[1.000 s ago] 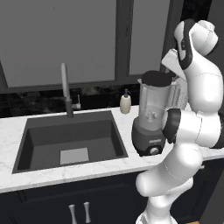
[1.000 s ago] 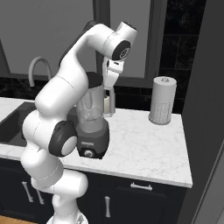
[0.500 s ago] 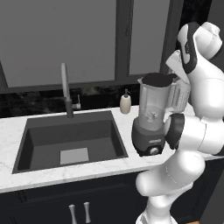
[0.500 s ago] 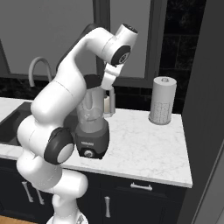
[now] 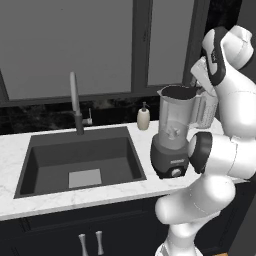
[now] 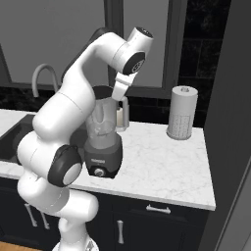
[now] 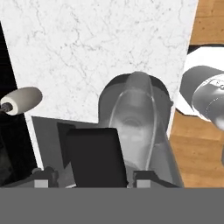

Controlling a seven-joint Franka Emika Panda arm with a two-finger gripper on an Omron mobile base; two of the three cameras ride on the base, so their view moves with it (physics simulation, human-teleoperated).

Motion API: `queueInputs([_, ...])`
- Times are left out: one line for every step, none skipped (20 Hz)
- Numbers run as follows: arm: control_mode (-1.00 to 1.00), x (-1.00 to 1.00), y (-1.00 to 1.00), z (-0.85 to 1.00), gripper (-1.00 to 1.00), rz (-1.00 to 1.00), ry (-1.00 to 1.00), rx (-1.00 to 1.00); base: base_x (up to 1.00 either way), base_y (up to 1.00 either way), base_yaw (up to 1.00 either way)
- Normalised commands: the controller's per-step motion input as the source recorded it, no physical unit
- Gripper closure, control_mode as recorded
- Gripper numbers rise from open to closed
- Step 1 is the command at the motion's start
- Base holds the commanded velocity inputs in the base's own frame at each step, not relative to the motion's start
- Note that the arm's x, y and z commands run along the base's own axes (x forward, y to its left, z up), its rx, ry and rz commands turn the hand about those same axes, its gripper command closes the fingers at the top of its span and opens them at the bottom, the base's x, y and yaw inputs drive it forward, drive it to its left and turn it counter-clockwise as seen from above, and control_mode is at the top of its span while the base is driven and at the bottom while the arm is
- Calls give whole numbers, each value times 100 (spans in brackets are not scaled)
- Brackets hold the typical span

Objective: Close the lid blender by securely placing the lid on top.

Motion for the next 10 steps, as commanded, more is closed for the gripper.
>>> queueInputs([-100,0,0,0,-100,0,-4,0,0,0,0])
queueInputs([-100,0,0,0,-100,0,-4,0,0,0,0])
queueInputs([-100,-2,0,0,-100,0,-5,1,0,0,0])
queueInputs([-100,-5,0,0,-100,0,-6,0,0,0,0])
queueInputs([-100,-7,0,2,-100,0,-9,0,0,0,0])
queueInputs([-100,-6,0,7,-100,0,-9,0,0,0,0])
queueInputs([-100,-10,0,15,-100,0,-10,0,0,0,0])
queueInputs([-100,-11,0,18,-100,0,-10,0,0,0,0])
queueInputs([-100,-15,0,25,-100,0,-13,0,0,0,0])
queueInputs([-100,-19,0,24,-100,0,-13,0,0,0,0])
